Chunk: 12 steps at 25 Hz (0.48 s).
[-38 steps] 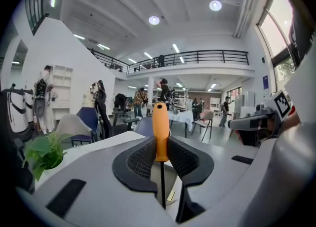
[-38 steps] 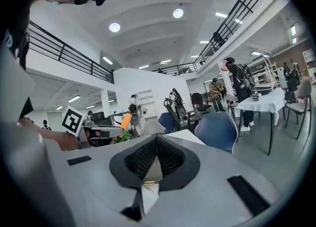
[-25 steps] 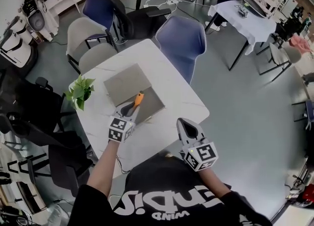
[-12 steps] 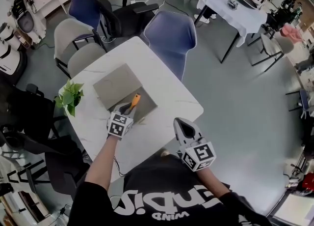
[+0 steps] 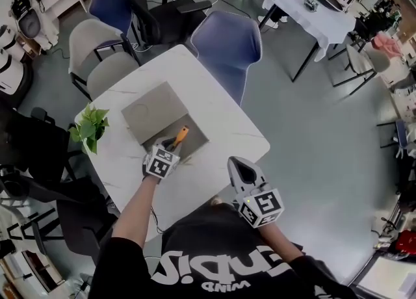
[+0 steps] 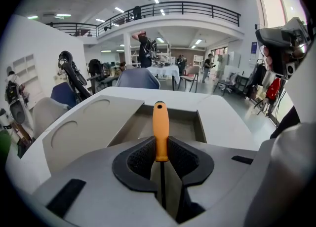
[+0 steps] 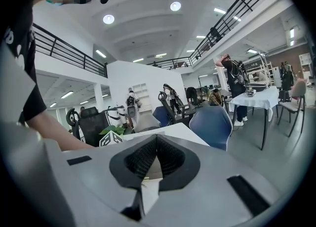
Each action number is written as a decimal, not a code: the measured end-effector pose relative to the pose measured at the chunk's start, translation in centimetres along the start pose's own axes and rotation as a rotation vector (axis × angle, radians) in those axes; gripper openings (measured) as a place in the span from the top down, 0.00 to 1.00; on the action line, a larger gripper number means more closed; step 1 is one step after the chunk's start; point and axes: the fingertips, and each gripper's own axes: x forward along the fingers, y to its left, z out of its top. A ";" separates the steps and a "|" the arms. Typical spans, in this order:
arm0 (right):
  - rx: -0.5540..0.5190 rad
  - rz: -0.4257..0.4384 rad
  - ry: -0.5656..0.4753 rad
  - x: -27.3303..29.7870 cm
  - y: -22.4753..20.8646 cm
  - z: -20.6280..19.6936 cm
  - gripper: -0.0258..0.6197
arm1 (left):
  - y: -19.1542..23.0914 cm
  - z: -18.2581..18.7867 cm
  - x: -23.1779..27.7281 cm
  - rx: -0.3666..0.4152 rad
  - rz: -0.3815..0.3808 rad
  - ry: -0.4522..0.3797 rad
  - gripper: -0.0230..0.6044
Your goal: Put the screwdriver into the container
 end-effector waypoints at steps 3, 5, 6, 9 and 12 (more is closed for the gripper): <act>0.001 -0.002 0.008 0.1 0.0 -0.2 0.94 | -0.2 -0.4 0.8 0.004 -0.010 0.014 0.83; 0.002 -0.005 0.011 0.1 -0.1 -0.4 0.94 | -0.3 -0.5 1.1 -0.005 -0.020 0.026 0.83; 0.002 -0.006 0.012 0.1 -0.1 -0.4 0.94 | -0.3 -0.4 1.3 -0.008 -0.023 0.028 0.83; 0.005 -0.012 0.015 0.1 -0.2 -0.4 0.94 | -0.4 -0.4 1.6 -0.006 -0.030 0.046 0.83; 0.009 -0.017 0.016 0.0 -0.4 -0.5 0.94 | -0.5 -0.6 2.0 -0.025 -0.041 0.077 0.83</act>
